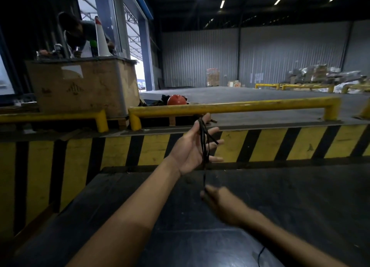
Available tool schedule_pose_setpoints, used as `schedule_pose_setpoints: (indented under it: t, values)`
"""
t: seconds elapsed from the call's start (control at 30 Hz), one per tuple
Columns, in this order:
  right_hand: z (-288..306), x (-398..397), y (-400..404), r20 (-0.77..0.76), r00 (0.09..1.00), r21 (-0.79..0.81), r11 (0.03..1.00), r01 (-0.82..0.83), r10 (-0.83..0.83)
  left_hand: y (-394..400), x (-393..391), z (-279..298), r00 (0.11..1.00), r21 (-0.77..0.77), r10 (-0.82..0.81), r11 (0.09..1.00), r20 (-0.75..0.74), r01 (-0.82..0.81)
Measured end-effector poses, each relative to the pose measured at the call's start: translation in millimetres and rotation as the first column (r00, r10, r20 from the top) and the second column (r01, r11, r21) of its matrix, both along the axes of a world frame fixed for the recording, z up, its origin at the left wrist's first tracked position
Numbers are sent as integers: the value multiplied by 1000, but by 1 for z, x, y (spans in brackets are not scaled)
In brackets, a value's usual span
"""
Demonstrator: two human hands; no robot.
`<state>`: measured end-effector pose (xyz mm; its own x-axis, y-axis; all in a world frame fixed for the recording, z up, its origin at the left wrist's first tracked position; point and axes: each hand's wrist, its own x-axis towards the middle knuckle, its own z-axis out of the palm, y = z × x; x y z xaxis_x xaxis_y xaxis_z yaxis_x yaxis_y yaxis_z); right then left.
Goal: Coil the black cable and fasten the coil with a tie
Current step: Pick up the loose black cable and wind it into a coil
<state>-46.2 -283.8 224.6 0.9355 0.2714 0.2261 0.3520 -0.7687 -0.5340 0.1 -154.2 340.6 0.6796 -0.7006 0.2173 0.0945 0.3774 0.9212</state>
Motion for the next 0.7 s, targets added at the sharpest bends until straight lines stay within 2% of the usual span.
schedule_pose_setpoints:
  t: [0.1, 0.17, 0.23, 0.33, 0.43, 0.47, 0.5, 0.57, 0.63, 0.7]
  values:
    - [-6, -13, 8, -61, 991, -153, 980, -128, 120, 6, 13, -6, 965, 197, 173, 957, 199, -212]
    - [16, -14, -9, -96, 987, -187, 971, -146, 130, 16, 18, -16, 888, 398, 207, 836, 409, -378]
    - [43, -9, -33, -114, 989, -200, 973, -113, 92, 25, 21, -28, 820, 518, 136, 714, 556, -470]
    - [84, -3, -59, -48, 996, -253, 964, -81, 71, 30, 15, -32, 841, 651, -20, 644, 541, -403]
    - [115, 2, -76, 75, 997, -215, 976, -10, 27, 25, 4, -24, 867, 816, -148, 442, 475, -372]
    - [124, 4, -81, 125, 992, -163, 986, 22, -1, 25, 3, -23, 890, 854, -176, 407, 420, -322]
    - [131, 6, -85, 175, 984, -95, 994, 49, -31, 25, 4, -23, 919, 875, -200, 424, 341, -232]
    - [138, 12, -90, 273, 957, 16, 995, 94, -95, 26, 5, -24, 952, 827, -256, 562, 170, 3]
    - [132, 17, -91, 334, 931, 100, 988, 120, -147, 24, 2, -20, 942, 672, -334, 706, 35, 225]
    - [113, 21, -85, 298, 931, 200, 967, 156, -211, 16, -7, -12, 914, 449, -403, 810, -43, 378]
